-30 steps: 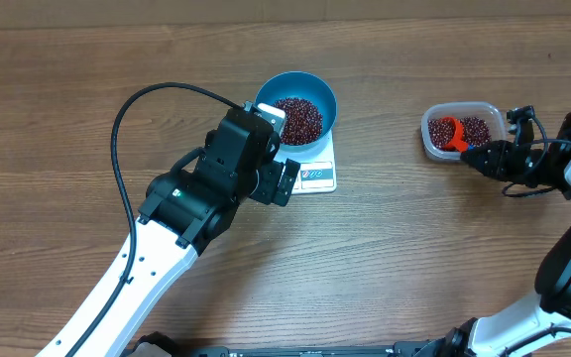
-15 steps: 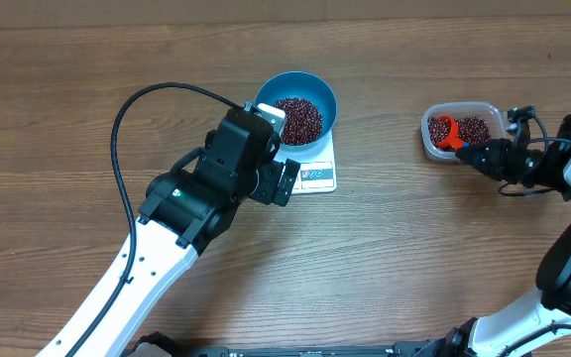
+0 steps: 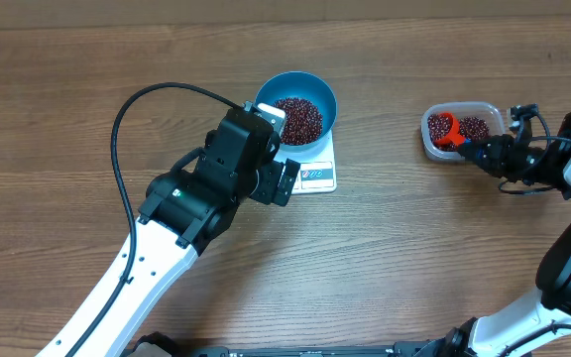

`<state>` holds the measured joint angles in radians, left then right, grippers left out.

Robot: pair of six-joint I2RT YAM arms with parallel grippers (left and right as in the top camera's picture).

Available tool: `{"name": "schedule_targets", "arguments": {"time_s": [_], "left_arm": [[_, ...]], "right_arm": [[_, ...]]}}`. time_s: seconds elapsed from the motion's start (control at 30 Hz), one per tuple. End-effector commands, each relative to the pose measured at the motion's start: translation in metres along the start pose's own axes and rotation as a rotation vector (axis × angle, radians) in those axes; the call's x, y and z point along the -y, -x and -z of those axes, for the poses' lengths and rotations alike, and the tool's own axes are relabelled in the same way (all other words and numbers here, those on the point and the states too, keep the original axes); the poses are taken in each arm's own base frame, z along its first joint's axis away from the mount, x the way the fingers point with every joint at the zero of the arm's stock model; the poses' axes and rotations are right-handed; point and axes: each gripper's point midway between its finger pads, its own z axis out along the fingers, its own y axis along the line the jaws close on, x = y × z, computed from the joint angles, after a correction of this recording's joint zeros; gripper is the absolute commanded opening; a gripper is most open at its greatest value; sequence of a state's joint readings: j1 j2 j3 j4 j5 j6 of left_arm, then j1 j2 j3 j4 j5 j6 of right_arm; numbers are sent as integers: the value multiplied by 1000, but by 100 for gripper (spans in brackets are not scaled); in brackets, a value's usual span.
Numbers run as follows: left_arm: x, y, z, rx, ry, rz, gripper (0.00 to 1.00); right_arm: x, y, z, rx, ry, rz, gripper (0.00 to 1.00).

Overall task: Scoop item into bowl and weigh 150g on scale
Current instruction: 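Lift the filled red scoop out of the bean tub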

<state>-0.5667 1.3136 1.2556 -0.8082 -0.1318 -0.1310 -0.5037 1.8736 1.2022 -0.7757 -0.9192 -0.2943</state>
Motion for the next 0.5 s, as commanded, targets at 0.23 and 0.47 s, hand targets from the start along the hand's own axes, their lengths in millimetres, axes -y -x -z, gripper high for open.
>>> {"name": "schedule_targets", "arguments": {"time_s": [0.23,0.47], "left_arm": [[-3,8,7,27,7,2,99],[-3,7,7,26,7,2,100]], "right_arm": [[-2,10,21,86,109,-80,4],[3,11,38,124,139,-135,4]]}}
